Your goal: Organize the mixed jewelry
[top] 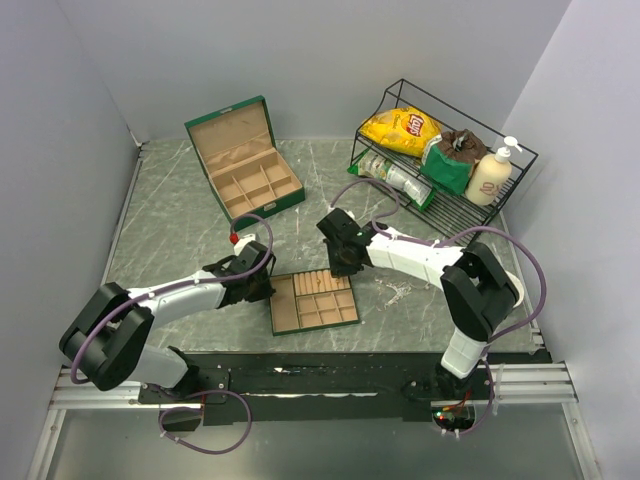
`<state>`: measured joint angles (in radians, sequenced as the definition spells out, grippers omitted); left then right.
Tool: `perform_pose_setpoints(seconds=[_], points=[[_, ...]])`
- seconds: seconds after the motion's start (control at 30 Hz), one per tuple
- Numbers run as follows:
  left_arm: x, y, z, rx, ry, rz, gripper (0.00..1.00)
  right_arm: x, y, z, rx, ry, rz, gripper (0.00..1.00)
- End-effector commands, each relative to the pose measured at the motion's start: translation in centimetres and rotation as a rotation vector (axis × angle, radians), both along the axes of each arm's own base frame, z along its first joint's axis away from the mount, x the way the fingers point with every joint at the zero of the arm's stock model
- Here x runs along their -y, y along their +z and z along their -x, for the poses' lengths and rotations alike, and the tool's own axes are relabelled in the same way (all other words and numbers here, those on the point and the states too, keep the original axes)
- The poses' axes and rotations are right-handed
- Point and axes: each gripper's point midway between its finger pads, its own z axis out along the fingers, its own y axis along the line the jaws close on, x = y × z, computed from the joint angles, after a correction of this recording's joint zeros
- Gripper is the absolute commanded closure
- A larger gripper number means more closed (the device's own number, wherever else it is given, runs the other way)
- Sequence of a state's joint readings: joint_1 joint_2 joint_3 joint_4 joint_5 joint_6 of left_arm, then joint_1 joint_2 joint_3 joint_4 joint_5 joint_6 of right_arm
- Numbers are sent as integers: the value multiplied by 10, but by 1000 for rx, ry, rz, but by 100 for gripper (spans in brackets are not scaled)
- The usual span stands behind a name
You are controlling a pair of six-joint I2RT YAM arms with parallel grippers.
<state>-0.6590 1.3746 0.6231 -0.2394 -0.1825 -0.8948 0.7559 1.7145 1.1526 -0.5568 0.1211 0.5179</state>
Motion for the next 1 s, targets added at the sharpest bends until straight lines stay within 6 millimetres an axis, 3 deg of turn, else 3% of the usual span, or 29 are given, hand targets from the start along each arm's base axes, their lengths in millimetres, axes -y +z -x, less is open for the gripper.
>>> perform_pose_setpoints(seconds=[0.0, 0.8, 0.97], points=[[5, 11, -13, 46, 9, 4, 85, 3, 10, -7, 32, -10, -25, 94], [8, 10, -15, 38, -2, 2, 86, -5, -15, -4, -40, 4, -39, 94], [7, 10, -15, 37, -2, -5, 86, -8, 2, -7, 2, 14, -75, 93]])
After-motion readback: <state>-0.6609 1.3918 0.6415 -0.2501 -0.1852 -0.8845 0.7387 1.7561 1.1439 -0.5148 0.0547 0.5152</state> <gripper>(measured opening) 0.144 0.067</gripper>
